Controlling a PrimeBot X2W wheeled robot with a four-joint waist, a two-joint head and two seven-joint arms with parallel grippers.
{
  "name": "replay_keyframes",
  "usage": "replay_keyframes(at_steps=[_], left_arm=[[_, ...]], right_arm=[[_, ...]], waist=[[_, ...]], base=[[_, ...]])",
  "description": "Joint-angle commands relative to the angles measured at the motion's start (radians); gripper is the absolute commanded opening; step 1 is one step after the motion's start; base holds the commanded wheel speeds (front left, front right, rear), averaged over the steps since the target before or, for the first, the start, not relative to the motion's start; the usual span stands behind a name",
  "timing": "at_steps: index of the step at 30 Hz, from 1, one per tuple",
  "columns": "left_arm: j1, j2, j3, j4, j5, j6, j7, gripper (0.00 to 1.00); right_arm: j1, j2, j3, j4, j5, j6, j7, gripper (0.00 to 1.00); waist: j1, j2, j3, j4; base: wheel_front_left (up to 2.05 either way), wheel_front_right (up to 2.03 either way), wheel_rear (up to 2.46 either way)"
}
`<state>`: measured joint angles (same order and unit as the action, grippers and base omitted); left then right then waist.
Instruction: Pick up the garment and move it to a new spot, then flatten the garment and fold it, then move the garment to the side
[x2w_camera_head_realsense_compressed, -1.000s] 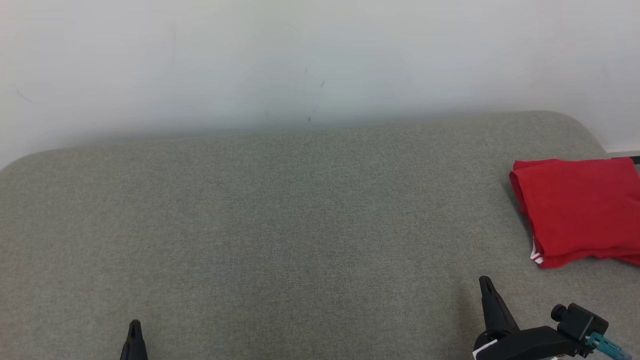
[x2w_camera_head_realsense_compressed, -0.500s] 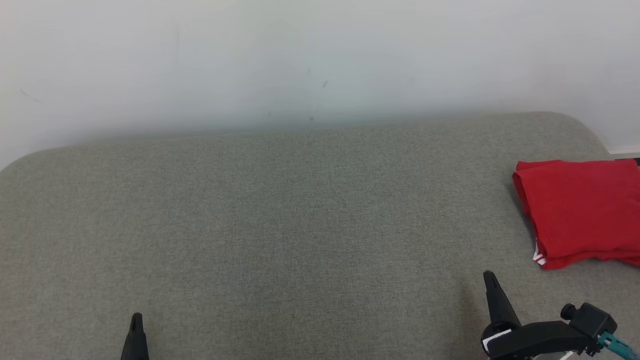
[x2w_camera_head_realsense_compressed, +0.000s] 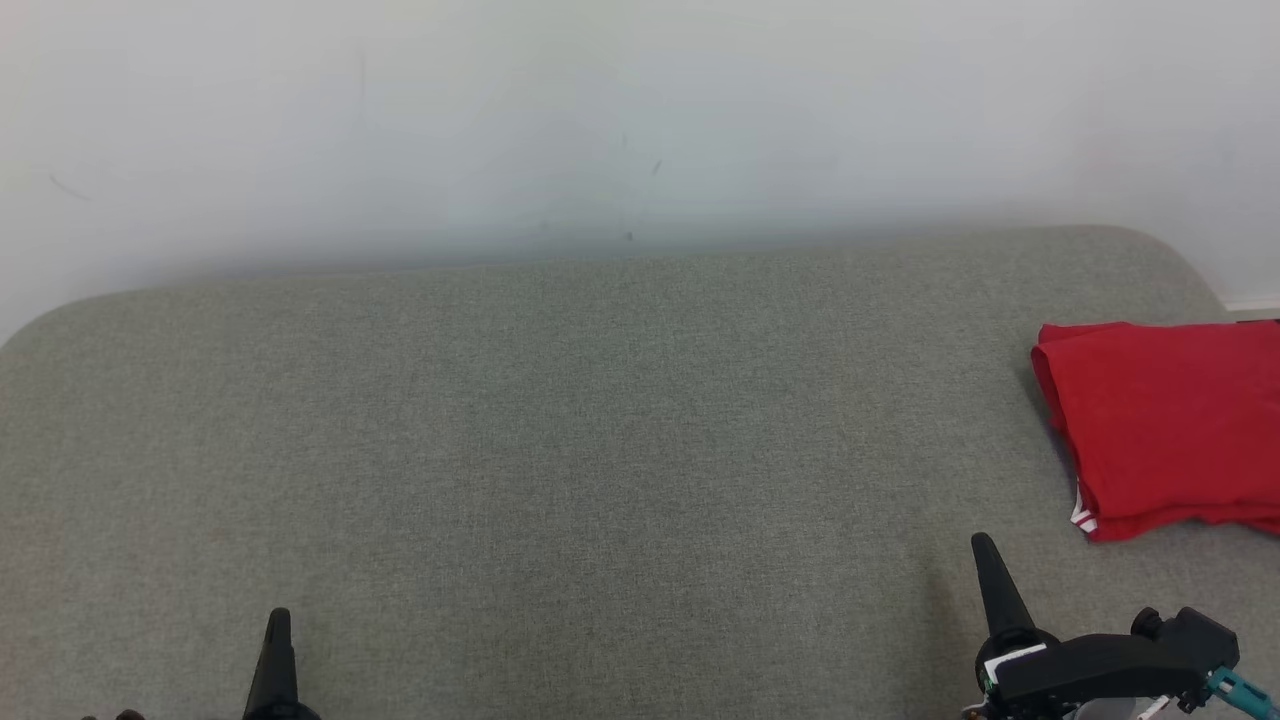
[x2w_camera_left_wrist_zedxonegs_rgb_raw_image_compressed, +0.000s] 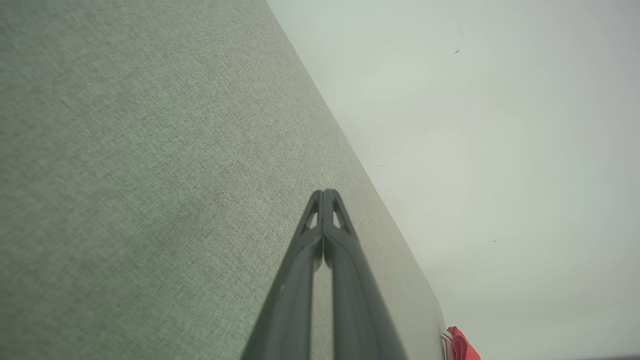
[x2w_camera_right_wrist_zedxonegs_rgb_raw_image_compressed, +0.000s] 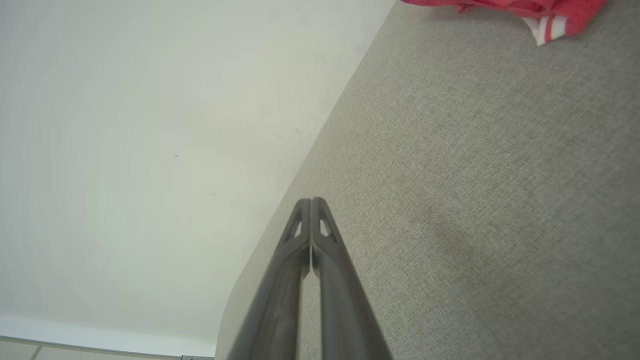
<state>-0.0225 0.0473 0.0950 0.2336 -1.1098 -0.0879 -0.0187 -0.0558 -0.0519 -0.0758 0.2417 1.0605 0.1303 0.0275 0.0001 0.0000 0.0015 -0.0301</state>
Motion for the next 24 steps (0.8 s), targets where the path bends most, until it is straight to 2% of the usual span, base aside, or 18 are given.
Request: replay_keyframes(at_steps=[1, 24], left_arm=[[-0.02, 0.004, 0.004, -0.005, -0.026, -0.005, 0.008, 0.0], [-0.053, 0.004, 0.011, 0.002, -0.232, -0.022, 0.063, 0.0]], right_arm=[[-0.017, 0.001, -0.003, -0.007, 0.028, 0.0, 0.005, 0.0], [-0.034, 0.002, -0.019, -0.003, 0.253, 0.001, 0.042, 0.0]], waist=[[0.0, 0.0, 0.0, 0.001], [-0.0001, 0.0, 0.001, 0.011]], base=[[0.0, 0.0, 0.0], [0.0, 0.0, 0.0]])
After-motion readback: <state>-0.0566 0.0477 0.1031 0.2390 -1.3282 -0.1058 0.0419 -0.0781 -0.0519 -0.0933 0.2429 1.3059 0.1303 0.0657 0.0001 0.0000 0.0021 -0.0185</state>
